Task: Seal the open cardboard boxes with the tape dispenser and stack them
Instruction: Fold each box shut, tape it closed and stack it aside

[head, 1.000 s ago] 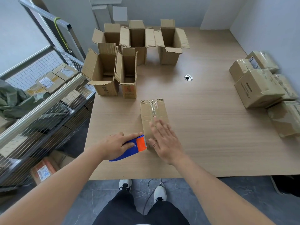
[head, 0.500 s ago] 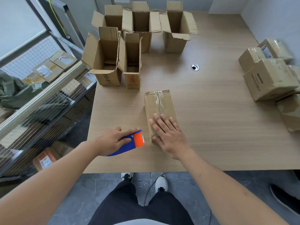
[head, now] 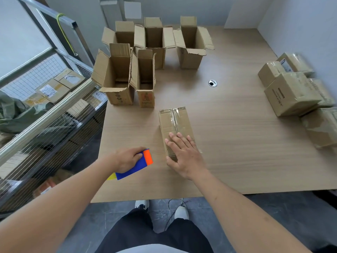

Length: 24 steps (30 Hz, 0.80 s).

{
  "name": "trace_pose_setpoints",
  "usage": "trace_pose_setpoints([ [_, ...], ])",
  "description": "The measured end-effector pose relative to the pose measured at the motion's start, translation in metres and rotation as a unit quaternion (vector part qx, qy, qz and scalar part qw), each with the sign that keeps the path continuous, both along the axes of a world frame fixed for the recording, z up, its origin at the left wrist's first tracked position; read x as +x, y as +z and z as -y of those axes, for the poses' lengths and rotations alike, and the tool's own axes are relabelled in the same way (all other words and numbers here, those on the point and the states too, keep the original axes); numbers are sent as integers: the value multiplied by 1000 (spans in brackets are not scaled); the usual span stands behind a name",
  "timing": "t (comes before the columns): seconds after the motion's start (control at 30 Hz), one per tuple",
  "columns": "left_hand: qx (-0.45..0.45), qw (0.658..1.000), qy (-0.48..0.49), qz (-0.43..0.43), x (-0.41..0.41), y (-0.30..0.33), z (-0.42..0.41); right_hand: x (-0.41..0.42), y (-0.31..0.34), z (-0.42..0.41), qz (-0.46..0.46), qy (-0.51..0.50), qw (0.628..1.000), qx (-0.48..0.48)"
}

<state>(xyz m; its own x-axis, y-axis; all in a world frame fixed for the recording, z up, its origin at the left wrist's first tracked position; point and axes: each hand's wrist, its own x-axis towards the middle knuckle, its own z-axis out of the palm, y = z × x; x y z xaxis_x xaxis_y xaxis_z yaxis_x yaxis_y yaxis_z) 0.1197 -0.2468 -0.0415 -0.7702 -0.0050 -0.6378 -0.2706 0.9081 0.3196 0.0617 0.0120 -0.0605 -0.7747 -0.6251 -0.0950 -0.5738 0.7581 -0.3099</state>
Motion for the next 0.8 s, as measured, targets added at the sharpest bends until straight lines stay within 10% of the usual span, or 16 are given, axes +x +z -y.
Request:
trace_pose_setpoints([
  [0.53,210,963,76,-154,19,58,38,-26,23,-33,-30,84,991,97],
  [0.8,197,966,29,-162,12,68,50,-29,28,31,-11,-47,989,141],
])
